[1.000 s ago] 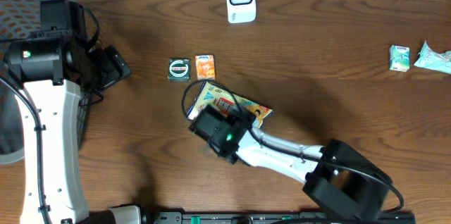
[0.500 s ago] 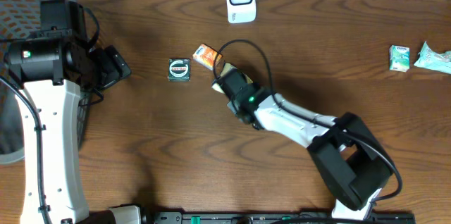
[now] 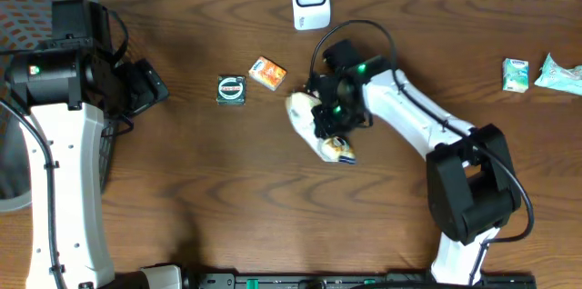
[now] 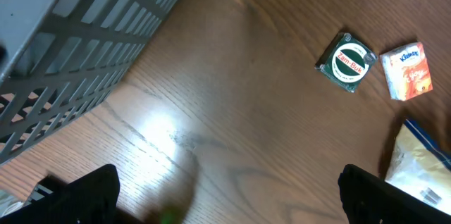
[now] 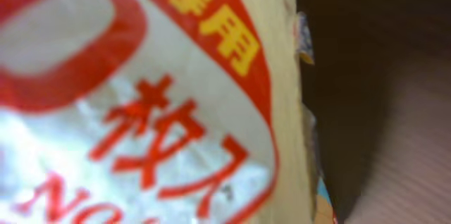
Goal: Scan the item barcode
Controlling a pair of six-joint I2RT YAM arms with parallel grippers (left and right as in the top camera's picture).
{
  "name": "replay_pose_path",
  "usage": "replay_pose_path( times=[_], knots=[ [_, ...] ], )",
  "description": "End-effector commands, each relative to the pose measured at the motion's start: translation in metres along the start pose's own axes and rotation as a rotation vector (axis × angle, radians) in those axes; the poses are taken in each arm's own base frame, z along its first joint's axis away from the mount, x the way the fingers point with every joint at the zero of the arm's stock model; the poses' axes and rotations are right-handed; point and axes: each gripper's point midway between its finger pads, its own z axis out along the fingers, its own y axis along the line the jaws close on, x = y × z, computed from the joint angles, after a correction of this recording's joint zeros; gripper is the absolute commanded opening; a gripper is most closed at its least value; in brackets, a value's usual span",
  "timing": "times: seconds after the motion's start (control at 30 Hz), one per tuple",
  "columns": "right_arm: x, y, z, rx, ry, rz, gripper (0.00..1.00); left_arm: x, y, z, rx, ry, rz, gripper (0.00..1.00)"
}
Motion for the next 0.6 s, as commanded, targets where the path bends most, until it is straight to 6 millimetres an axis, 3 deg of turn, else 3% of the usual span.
replay_pose_path(
  times=[0.0,0.2,0.3,0.57],
  knots=[
    [-0.017,0.07,-0.043,-0.533,-0.079,-0.048,0.01,0.0,0.002,0.003,-0.012,0.009,-0.006,0.98],
    [-0.024,0.09,-0.107,-0.938,-0.199,-0.065,0.01,0.0,0.002,0.003,-0.012,0.009,-0.006,0.98],
    [-0.027,0.092,-0.129,-1.055,-0.241,-0.063,0.01,0.0,0.002,0.003,-0.012,0.009,-0.006,0.98],
    [-0.025,0.092,-0.13,-1.06,-0.218,-0.017,0.01,0.0,0.002,0.003,-0.012,0.009,-0.006,0.98]
  ],
)
